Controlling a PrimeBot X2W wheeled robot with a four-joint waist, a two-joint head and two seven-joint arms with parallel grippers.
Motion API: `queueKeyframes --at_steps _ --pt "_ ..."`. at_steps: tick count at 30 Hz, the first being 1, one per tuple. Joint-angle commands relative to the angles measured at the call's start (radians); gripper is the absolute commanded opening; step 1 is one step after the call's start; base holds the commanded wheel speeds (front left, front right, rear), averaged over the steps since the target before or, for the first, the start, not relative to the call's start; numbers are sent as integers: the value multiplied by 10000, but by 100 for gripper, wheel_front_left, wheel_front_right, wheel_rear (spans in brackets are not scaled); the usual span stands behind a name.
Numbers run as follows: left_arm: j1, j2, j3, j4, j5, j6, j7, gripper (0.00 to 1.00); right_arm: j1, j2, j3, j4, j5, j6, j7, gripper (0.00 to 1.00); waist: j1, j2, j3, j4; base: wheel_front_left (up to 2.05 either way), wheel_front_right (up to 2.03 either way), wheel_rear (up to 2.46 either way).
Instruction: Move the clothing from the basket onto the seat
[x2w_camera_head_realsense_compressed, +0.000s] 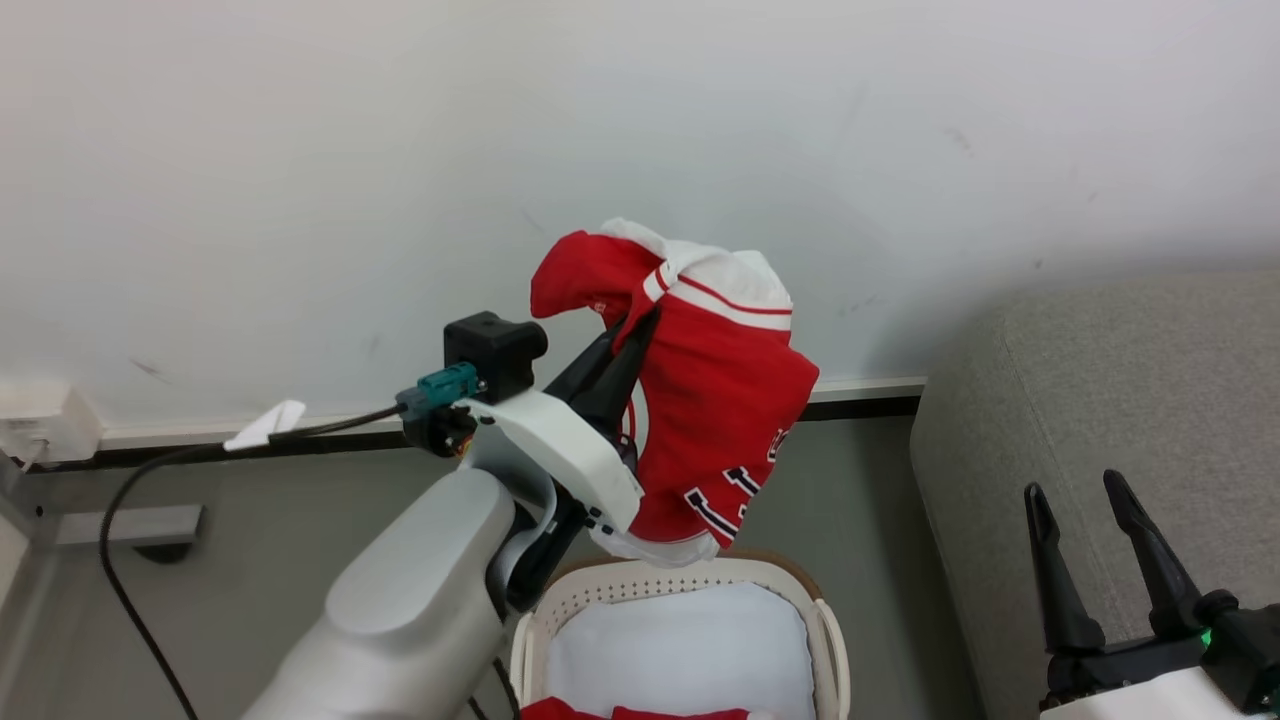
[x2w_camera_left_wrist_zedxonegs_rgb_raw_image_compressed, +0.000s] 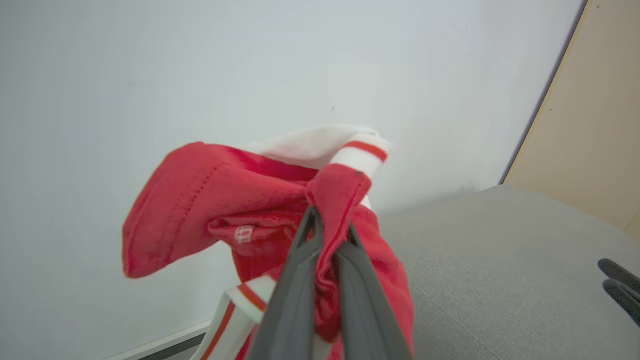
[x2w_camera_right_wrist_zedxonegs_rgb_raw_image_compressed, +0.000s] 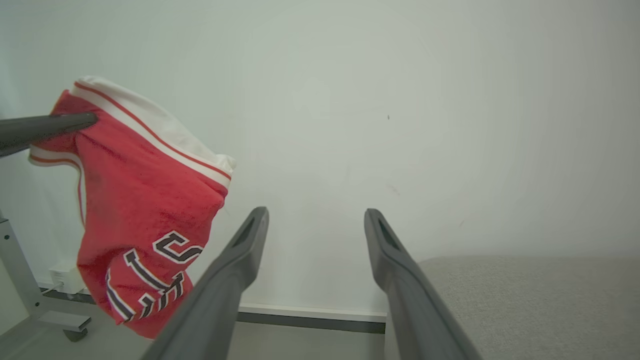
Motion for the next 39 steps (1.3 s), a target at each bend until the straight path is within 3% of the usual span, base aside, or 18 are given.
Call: queueKeyframes --at_steps 1,10,19,24,32,39 --pt "-2 233 66 -598 47 228 131 0 242 28 47 58 99 -21 5 100 3 -1 -163 137 0 0 0" --pt "350 889 235 -2893 27 1056 873 0 246 -16 411 75 240 -21 5 100 3 -1 -337 202 0 0 0" --pt "715 1189 228 -4077 -45 1483 1309 0 125 -174 865 44 435 -21 5 100 3 -1 -288 265 0 0 0" --pt "842 1225 195 -4328 -112 1557 1354 0 -66 -212 1373 29 691 -21 5 100 3 -1 -245 291 0 0 0" --pt "868 1117 63 -4522 -201 1529 1414 0 -733 -559 3524 495 1513 -21 5 100 3 -1 -250 416 0 0 0" --pt "835 794 -184 -4669 -437 1297 1525 0 -1565 -394 4968 1443 2250 -21 5 100 3 -1 -319 840 0 0 0"
